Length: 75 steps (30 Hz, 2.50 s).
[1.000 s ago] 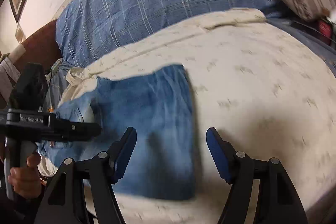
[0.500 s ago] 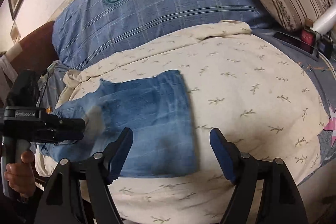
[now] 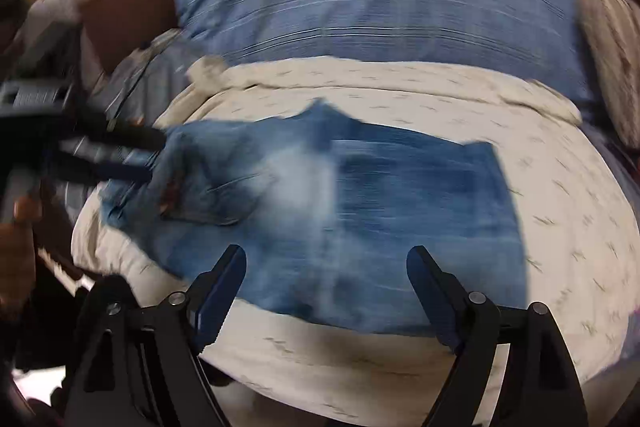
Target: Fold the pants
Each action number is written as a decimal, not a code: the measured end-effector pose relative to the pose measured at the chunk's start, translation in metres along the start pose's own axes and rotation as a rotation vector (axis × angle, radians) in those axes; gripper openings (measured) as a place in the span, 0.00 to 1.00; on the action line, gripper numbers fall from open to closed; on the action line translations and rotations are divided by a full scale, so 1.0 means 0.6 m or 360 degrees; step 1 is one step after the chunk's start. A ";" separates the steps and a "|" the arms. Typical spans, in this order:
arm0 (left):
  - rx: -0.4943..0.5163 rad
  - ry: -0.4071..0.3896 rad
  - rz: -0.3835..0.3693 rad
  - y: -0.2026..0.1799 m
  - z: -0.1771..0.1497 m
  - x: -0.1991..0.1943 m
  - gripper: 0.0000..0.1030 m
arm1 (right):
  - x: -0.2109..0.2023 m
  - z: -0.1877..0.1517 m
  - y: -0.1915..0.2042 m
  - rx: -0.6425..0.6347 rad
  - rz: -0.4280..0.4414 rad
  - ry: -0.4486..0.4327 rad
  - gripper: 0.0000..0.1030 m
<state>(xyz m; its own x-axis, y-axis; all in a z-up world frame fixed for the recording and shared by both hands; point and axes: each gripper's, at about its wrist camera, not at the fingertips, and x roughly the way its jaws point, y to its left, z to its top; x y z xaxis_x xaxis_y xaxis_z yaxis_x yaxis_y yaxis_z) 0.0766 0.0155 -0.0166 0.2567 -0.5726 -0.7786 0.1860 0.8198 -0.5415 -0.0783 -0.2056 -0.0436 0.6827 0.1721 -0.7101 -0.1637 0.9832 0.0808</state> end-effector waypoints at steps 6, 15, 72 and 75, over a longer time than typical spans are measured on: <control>-0.0090 -0.0065 0.0118 0.099 0.045 -0.067 0.67 | 0.022 -0.001 0.111 -0.0316 -0.0014 0.0036 0.83; -0.0384 0.0057 0.0048 0.266 0.077 -0.071 0.73 | 0.059 -0.030 0.296 -0.0944 -0.0097 -0.0075 0.94; 0.1098 0.0434 0.0293 -0.317 0.119 0.165 0.70 | 0.055 -0.070 -0.189 0.0735 0.0665 -0.0116 0.83; 0.1255 0.0340 0.0303 -0.308 0.147 0.136 0.81 | 0.061 -0.069 -0.199 0.0820 0.0708 -0.0128 0.86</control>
<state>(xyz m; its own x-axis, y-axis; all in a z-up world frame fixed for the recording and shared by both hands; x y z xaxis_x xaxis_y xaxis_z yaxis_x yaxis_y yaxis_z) 0.1466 -0.1831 0.0478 0.1806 -0.3465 -0.9205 0.7869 0.6124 -0.0761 -0.0629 -0.3193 -0.1083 0.6827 0.5510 -0.4799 -0.0949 0.7181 0.6895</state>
